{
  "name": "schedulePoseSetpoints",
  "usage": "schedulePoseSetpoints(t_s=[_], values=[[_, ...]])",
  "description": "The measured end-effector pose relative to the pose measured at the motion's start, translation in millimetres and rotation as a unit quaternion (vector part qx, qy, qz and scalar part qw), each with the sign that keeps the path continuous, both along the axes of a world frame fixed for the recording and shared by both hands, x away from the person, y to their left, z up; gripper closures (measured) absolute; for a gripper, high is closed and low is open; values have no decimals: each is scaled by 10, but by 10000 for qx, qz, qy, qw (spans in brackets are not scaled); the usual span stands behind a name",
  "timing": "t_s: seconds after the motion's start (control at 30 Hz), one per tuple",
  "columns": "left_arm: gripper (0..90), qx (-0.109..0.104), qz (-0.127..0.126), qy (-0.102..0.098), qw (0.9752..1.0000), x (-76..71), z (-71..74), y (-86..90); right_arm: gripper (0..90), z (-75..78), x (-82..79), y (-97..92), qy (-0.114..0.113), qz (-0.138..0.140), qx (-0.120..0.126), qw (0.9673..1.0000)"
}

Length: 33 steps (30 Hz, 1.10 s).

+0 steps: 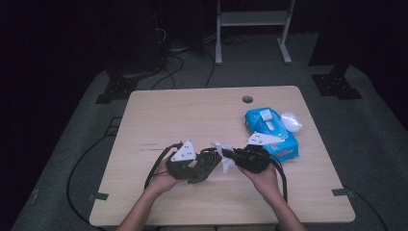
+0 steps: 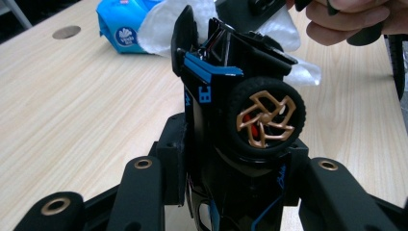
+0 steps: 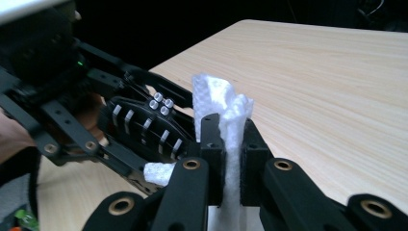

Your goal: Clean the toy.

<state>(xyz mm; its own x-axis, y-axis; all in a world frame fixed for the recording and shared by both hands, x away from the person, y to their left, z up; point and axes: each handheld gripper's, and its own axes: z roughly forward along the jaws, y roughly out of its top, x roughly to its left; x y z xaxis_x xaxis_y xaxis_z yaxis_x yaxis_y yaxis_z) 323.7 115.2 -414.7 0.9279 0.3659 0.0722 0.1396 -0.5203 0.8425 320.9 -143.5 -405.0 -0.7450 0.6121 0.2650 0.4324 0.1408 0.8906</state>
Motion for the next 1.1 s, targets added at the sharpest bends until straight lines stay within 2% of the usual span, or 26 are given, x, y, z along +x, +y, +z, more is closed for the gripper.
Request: schedulePoseSetpoints(t_s=[0.13, 0.2, 0.4, 0.47, 0.63, 0.8, 0.87, 1.0, 1.1], values=[[573, 13, -28, 29, 10000, 4, -17, -14, 833, 116, -50, 42, -136, 200, 244, 9994], [573, -3, -23, 13, 10000, 0, 0, -15, 833, 137, -62, 64, -210, 220, 209, 9993], [573, -11, -21, 34, 10000, 4, 5, 6, 833, -35, 5, -5, 81, 77, 119, 9999], [573, -20, -18, 42, 10000, 5, -6, -5, 833, -22, -5, 3, 107, 98, 184, 9997], [573, -52, -28, 42, 10000, -1, 7, -5, 833, 72, -35, 40, -40, 197, 272, 9994], [573, -51, -6, 34, 10000, 3, 10, 13, 833, -47, 10, -1, 104, 66, 130, 9998], [573, -10, -4, 33, 10000, 6, 1, 7, 833, -53, 10, -4, 157, 68, 168, 9997], [573, -80, -14, 61, 9999, 8, -3, -5, 833, 65, -40, 36, -39, 160, 222, 9996], [573, -76, -8, 37, 10000, 5, 12, 2, 833, 86, -55, 53, -122, 180, 180, 9996]])
